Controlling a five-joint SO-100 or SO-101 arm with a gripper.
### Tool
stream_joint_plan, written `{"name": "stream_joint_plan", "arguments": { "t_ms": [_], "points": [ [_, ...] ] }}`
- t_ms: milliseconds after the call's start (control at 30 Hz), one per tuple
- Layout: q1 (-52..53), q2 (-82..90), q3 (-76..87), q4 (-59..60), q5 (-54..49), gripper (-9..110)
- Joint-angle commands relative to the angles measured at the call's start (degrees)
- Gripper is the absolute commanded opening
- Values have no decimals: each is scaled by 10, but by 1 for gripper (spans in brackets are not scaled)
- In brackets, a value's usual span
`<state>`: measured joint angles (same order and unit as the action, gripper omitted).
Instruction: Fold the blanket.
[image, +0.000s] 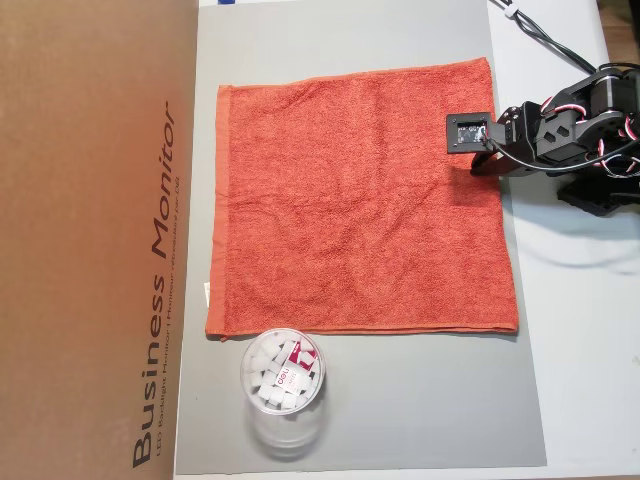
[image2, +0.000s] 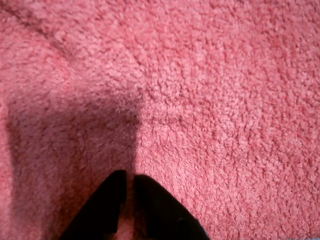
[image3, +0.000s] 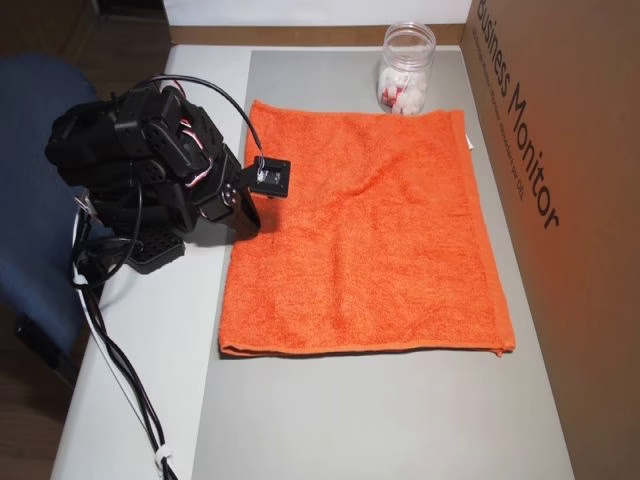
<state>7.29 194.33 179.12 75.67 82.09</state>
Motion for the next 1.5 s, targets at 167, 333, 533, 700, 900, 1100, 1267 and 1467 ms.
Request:
{"name": "stream_joint_plan", "arguments": {
  "t_ms": [167, 333, 533, 700, 900, 1100, 1267, 1467],
  "points": [
    [-11, 4, 6, 3, -4, 0],
    [-11, 4, 6, 3, -4, 0],
    [-11, 3, 5, 3, -4, 0],
    [-11, -10, -25, 3, -4, 0],
    [-11, -95, -89, 3, -4, 0],
    [-11, -151, -153, 3, -4, 0],
    [-11, -192, -202, 3, -4, 0],
    [-11, -257, -273, 3, -4, 0]
  ]
}}
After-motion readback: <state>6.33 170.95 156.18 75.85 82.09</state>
